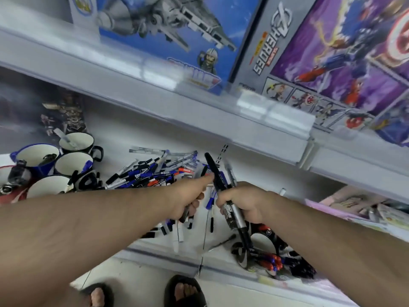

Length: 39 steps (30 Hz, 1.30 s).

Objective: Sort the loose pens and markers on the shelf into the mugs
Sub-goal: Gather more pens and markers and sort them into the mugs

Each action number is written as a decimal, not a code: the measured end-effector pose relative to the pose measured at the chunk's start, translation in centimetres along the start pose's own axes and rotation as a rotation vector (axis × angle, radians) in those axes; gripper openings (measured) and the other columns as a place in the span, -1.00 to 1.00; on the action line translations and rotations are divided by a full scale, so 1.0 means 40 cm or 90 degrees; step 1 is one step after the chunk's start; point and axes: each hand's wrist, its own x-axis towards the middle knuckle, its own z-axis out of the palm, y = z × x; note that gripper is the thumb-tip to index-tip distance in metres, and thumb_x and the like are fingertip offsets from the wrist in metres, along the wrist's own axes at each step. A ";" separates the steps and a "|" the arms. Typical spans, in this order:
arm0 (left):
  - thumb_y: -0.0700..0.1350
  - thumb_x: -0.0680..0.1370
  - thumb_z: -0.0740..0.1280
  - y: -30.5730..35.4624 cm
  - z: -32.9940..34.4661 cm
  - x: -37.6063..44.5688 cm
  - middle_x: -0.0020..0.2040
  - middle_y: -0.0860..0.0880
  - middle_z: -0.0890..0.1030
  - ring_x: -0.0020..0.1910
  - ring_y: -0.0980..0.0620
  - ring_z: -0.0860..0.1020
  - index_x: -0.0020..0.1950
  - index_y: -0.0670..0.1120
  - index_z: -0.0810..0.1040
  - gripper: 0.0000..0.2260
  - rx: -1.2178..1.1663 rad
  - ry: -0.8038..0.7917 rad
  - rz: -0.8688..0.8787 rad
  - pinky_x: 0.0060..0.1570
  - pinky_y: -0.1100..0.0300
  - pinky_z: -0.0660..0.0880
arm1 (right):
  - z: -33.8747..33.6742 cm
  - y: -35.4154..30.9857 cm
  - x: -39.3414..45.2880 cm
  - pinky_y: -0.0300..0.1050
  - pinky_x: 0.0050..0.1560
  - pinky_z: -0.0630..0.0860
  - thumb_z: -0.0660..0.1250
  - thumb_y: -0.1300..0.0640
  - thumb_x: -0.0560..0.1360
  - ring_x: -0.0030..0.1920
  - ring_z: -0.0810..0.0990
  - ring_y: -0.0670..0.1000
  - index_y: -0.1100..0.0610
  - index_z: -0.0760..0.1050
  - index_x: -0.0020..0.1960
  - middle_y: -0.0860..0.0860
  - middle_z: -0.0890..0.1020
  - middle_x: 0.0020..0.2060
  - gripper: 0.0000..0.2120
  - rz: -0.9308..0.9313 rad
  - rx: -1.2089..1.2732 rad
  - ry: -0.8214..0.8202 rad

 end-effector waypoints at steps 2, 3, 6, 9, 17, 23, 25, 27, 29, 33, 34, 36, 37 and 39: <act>0.29 0.49 0.34 0.021 0.042 -0.040 -0.32 -0.02 0.38 -0.47 0.08 0.26 -0.09 -0.08 0.50 -0.58 -0.041 0.005 0.032 -0.52 0.24 0.19 | 0.013 0.005 -0.065 -0.11 -0.33 0.51 0.39 0.40 0.30 -0.41 0.52 0.09 0.25 0.51 -0.16 0.16 0.53 -0.37 -0.85 -0.004 0.020 0.041; 0.31 0.46 0.36 0.029 0.061 -0.060 -0.32 -0.02 0.39 -0.47 0.07 0.26 -0.10 -0.09 0.50 -0.55 -0.059 0.007 0.044 -0.52 0.24 0.19 | 0.020 0.007 -0.099 -0.11 -0.32 0.51 0.40 0.39 0.29 -0.39 0.52 0.09 0.24 0.52 -0.18 0.16 0.53 -0.36 -0.86 -0.008 0.036 0.056; 0.33 0.40 0.42 0.032 0.111 -0.137 -0.23 -0.02 0.50 -0.41 0.06 0.28 -0.06 -0.09 0.50 -0.52 -0.077 0.008 0.037 -0.49 0.25 0.18 | 0.041 0.024 -0.181 -0.10 -0.28 0.49 0.39 0.37 0.30 -0.34 0.53 0.10 0.22 0.54 -0.23 0.13 0.55 -0.37 -0.90 -0.039 0.080 0.080; 0.34 0.35 0.46 -0.005 0.129 -0.203 -0.17 -0.04 0.55 -0.38 0.08 0.27 0.06 -0.05 0.56 -0.48 -0.079 -0.020 0.006 -0.46 0.26 0.16 | 0.070 0.039 -0.243 0.01 -0.09 0.56 0.41 0.31 0.19 -0.19 0.61 0.13 0.23 0.59 -0.17 0.12 0.65 -0.31 -0.79 -0.072 0.052 0.069; 0.07 0.48 0.46 -0.069 0.072 -0.251 -0.05 -0.08 0.71 -0.07 -0.05 0.67 0.09 -0.12 0.69 -0.69 -0.147 -0.016 0.066 -0.18 0.15 0.58 | 0.120 0.042 -0.280 -0.17 -0.31 0.59 0.26 0.44 0.45 -0.21 0.68 0.06 0.22 0.59 0.09 0.21 0.69 -0.09 -0.71 -0.155 0.109 -0.110; -0.12 0.55 0.39 -0.052 0.022 -0.296 -0.29 -0.03 0.71 -0.38 0.10 0.67 0.01 -0.15 0.64 -0.88 -0.197 0.000 0.108 -0.52 0.28 0.52 | 0.152 0.018 -0.262 -0.05 -0.16 0.59 0.21 0.27 0.56 -0.16 0.69 0.08 0.23 0.58 0.07 0.13 0.71 -0.16 -0.81 -0.147 0.271 -0.165; -0.12 0.55 0.39 -0.054 0.013 -0.287 -0.21 -0.09 0.72 -0.33 0.03 0.68 0.04 -0.18 0.64 -0.85 -0.186 0.012 0.102 -0.46 0.20 0.58 | 0.161 0.020 -0.257 -0.17 -0.37 0.54 0.23 0.28 0.57 -0.29 0.69 0.04 0.24 0.56 0.12 0.13 0.71 -0.21 -0.81 -0.144 0.289 -0.136; -0.07 0.56 0.38 -0.056 0.015 -0.276 -0.09 -0.18 0.70 -0.22 -0.09 0.67 0.02 -0.18 0.66 -0.81 -0.190 0.010 0.087 -0.33 0.09 0.62 | 0.164 0.016 -0.249 -0.21 -0.46 0.49 0.22 0.30 0.56 -0.40 0.66 0.01 0.23 0.55 0.06 0.10 0.69 -0.30 -0.83 -0.129 0.301 -0.118; 0.00 0.57 0.35 -0.054 0.018 -0.266 -0.10 -0.19 0.66 -0.20 -0.14 0.61 0.00 -0.16 0.65 -0.76 -0.213 0.015 0.073 -0.29 0.07 0.57 | 0.163 0.006 -0.240 -0.21 -0.47 0.45 0.20 0.32 0.55 -0.48 0.59 0.01 0.21 0.55 -0.02 0.08 0.64 -0.41 -0.85 -0.110 0.302 -0.102; 0.04 0.58 0.33 -0.055 0.015 -0.251 -0.21 -0.16 0.62 -0.35 -0.11 0.56 0.05 -0.16 0.65 -0.72 -0.276 0.027 0.082 -0.38 0.13 0.49 | 0.173 -0.014 -0.228 -0.19 -0.48 0.41 0.22 0.34 0.54 -0.54 0.49 -0.01 0.21 0.51 0.02 0.10 0.56 -0.39 -0.87 -0.113 0.246 -0.085; 0.05 0.58 0.33 -0.058 0.012 -0.251 -0.22 -0.16 0.61 -0.38 -0.11 0.54 0.08 -0.17 0.64 -0.70 -0.283 0.034 0.083 -0.42 0.13 0.49 | 0.176 -0.017 -0.226 -0.20 -0.49 0.41 0.23 0.34 0.54 -0.55 0.49 -0.01 0.20 0.50 0.02 0.11 0.56 -0.37 -0.88 -0.113 0.233 -0.081; 0.04 0.58 0.34 -0.064 0.000 -0.250 -0.28 -0.16 0.57 -0.43 -0.09 0.51 0.10 -0.21 0.61 -0.69 -0.282 0.050 0.086 -0.45 0.13 0.50 | 0.177 -0.019 -0.223 -0.18 -0.49 0.42 0.25 0.33 0.55 -0.53 0.48 0.00 0.20 0.50 -0.02 0.12 0.55 -0.40 -0.91 -0.101 0.234 -0.075; 0.02 0.59 0.34 -0.067 -0.009 -0.253 -0.32 -0.15 0.55 -0.45 -0.08 0.50 0.09 -0.22 0.59 -0.70 -0.269 0.048 0.085 -0.44 0.12 0.50 | 0.176 -0.021 -0.222 -0.17 -0.48 0.42 0.27 0.32 0.55 -0.52 0.46 0.02 0.23 0.51 -0.03 0.12 0.53 -0.43 -0.94 -0.087 0.244 -0.072; -0.03 0.60 0.32 -0.069 -0.025 -0.261 -0.30 -0.15 0.57 -0.41 -0.06 0.53 0.07 -0.22 0.59 -0.75 -0.224 0.032 0.079 -0.32 0.10 0.53 | 0.176 -0.025 -0.221 -0.17 -0.47 0.43 0.28 0.28 0.57 -0.49 0.43 0.04 0.28 0.50 0.04 0.14 0.50 -0.41 -0.91 -0.061 0.263 -0.062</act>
